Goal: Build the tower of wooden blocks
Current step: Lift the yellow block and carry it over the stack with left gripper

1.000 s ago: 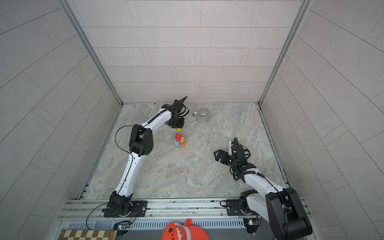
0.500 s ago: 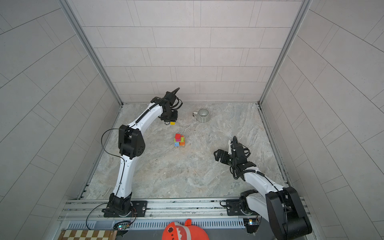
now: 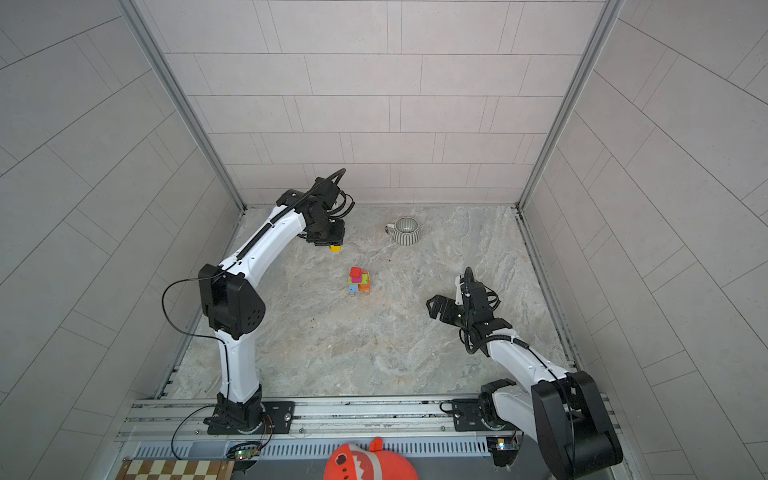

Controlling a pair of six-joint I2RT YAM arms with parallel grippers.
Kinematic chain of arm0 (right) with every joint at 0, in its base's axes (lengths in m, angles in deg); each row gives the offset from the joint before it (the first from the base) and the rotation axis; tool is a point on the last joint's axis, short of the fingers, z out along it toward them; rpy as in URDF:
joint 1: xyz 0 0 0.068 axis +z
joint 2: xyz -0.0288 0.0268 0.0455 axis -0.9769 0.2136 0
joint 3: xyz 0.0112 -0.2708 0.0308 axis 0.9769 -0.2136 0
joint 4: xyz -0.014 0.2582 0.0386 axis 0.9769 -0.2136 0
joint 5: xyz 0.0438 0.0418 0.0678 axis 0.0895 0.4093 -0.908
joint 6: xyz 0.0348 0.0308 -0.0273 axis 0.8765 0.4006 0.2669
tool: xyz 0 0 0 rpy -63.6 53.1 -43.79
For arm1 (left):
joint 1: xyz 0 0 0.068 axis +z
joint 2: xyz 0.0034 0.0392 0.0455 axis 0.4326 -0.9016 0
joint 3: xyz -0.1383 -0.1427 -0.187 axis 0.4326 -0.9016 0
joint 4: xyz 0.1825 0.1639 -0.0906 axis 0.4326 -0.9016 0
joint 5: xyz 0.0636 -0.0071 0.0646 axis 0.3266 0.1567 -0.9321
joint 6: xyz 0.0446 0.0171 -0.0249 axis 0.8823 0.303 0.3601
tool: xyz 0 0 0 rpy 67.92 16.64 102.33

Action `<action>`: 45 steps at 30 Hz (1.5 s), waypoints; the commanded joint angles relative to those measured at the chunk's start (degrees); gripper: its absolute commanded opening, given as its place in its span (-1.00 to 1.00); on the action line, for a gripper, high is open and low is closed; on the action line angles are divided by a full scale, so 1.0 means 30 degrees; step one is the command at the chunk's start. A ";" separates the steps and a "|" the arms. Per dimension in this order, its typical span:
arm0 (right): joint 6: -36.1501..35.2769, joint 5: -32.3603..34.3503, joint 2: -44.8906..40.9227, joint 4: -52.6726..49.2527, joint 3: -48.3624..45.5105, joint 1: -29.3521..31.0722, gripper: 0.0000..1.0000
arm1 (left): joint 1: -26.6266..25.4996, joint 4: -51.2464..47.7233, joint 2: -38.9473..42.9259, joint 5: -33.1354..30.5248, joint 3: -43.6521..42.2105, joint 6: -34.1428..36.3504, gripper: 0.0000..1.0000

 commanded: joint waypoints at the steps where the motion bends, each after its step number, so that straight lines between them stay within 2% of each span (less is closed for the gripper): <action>1: -0.0182 -0.0250 0.0288 -0.0393 0.0618 0.0071 0.99 | -0.0929 0.0052 0.1209 0.0155 -0.1122 -0.0371 -0.48; 9: -0.0270 -0.0513 0.1092 -0.0208 0.0729 0.0054 0.99 | -0.2479 0.1102 0.1841 -0.0385 -0.3339 -0.1041 -0.49; 15: -0.0252 -0.0657 0.1556 -0.0041 0.0669 0.0059 0.99 | -0.2690 0.1524 0.1976 -0.0696 -0.4179 -0.1366 -0.50; 45: -0.0124 -0.1016 0.2321 0.0230 0.0576 0.0052 0.99 | -0.3348 0.1821 0.0516 -0.0468 -0.4150 -0.1468 -0.51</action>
